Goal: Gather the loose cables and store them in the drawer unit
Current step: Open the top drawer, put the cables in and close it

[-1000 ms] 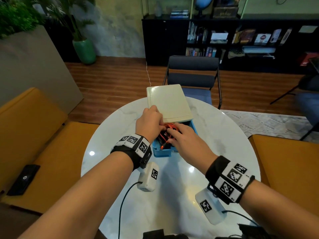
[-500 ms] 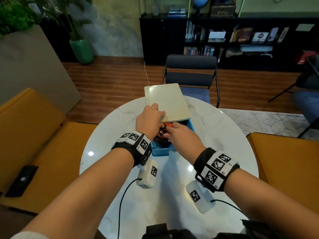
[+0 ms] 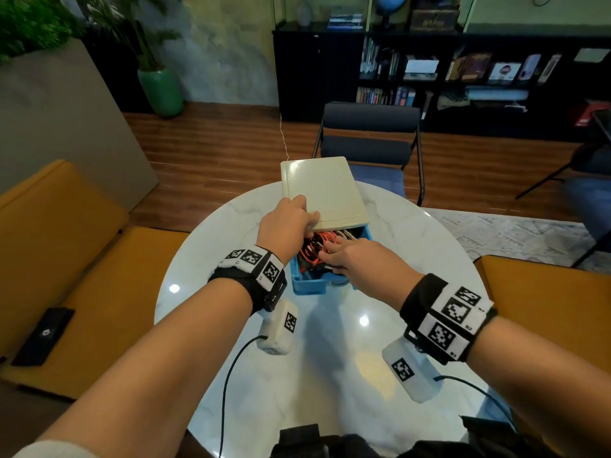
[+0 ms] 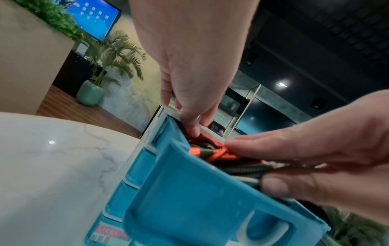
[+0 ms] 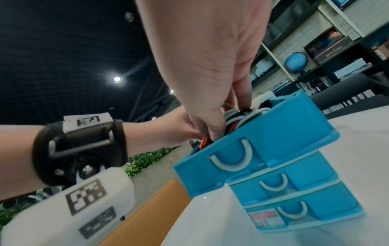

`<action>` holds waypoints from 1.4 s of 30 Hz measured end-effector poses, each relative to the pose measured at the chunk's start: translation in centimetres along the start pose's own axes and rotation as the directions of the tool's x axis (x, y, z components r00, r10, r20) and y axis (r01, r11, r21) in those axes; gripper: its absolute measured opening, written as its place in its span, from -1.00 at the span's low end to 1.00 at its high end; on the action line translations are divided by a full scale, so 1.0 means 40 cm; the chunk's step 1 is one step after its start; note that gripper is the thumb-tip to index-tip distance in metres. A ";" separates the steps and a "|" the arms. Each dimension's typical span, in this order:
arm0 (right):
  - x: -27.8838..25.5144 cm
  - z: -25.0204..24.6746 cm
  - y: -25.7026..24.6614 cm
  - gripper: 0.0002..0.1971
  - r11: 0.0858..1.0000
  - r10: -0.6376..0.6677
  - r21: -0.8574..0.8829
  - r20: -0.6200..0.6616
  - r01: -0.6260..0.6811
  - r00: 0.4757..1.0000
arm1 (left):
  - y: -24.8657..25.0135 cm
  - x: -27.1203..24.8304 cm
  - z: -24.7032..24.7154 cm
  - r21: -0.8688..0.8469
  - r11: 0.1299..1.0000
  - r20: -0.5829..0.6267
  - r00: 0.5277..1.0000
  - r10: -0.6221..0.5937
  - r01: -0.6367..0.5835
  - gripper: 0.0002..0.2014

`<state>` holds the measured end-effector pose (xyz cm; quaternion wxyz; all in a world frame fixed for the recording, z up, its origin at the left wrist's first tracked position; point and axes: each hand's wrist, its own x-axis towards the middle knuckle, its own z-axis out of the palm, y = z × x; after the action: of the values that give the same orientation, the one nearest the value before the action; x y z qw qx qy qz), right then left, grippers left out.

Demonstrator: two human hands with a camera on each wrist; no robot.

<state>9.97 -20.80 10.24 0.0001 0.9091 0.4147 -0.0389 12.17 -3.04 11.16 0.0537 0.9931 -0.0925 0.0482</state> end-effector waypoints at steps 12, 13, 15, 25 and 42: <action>0.036 0.024 -0.006 -0.67 0.943 0.206 0.294 -0.147 -0.156 0.968 | -0.035 0.009 -0.001 -0.083 0.995 0.040 0.997 0.067 -0.064 -0.66; 0.024 0.024 -0.001 -0.69 0.915 0.235 0.370 -0.164 -0.161 0.958 | -0.033 0.007 -0.007 -0.081 0.994 0.058 0.995 0.082 -0.077 -0.66; 0.003 0.021 0.010 -0.74 0.925 0.228 0.346 -0.180 -0.155 0.957 | -0.031 0.005 -0.021 -0.071 0.995 0.114 0.990 0.085 -0.077 -0.66; 0.014 0.031 0.031 -0.80 0.946 0.168 0.311 -0.228 -0.091 0.959 | -0.004 -0.009 -0.024 -0.105 0.984 0.450 0.876 0.175 -0.142 0.39; 0.075 -0.059 0.065 -0.83 0.919 0.297 0.305 -0.116 -0.250 0.948 | -0.005 -0.013 -0.038 -0.054 0.994 0.296 0.949 0.111 -0.099 -0.10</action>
<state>14.07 -20.16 12.31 -0.1595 0.9487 0.2719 -0.0250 11.55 -2.58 12.60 0.0557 0.9814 -0.1533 -0.1014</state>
